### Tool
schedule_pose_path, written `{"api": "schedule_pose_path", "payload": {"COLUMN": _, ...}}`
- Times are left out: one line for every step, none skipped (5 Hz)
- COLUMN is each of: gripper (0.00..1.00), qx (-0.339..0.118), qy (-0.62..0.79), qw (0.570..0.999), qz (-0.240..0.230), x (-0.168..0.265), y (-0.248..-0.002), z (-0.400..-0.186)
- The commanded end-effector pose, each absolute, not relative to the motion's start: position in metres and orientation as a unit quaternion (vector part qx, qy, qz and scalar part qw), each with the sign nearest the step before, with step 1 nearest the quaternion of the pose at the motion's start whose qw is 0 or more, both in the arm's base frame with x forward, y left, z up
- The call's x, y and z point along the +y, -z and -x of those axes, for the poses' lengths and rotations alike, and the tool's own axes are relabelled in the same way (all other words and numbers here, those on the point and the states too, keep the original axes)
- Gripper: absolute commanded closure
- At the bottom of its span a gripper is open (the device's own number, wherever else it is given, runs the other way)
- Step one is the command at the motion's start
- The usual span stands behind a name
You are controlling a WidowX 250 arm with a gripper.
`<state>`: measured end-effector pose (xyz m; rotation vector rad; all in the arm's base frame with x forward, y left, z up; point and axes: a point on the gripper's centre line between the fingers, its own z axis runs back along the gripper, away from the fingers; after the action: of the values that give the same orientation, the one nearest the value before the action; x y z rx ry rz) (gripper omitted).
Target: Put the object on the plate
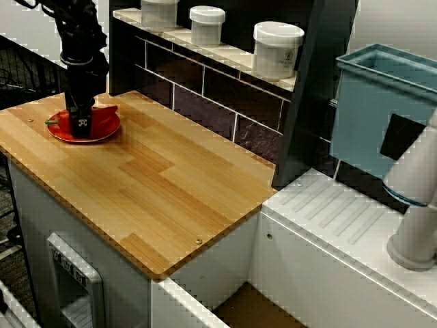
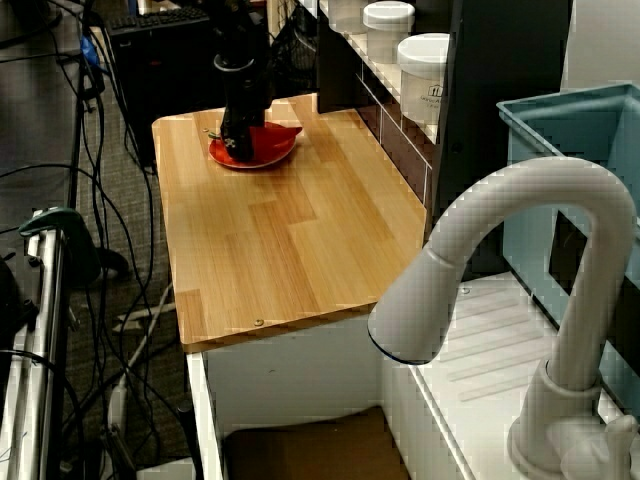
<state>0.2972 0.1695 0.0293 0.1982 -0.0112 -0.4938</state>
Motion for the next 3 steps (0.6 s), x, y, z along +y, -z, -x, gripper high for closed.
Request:
{"api": "schedule_pose_path", "payload": {"gripper": 0.0, "qx": -0.015, "qy": 0.243, "qw": 0.964, "qz": -0.108, "x": 0.172, "y": -0.048, "z": -0.306}}
{"api": "schedule_pose_path", "payload": {"gripper": 0.0, "qx": -0.017, "qy": 0.246, "qw": 0.964, "qz": -0.095, "x": 0.17, "y": -0.06, "z": -0.304}}
{"api": "schedule_pose_path", "payload": {"gripper": 0.0, "qx": -0.018, "qy": 0.245, "qw": 0.966, "qz": -0.079, "x": 0.17, "y": -0.075, "z": -0.304}}
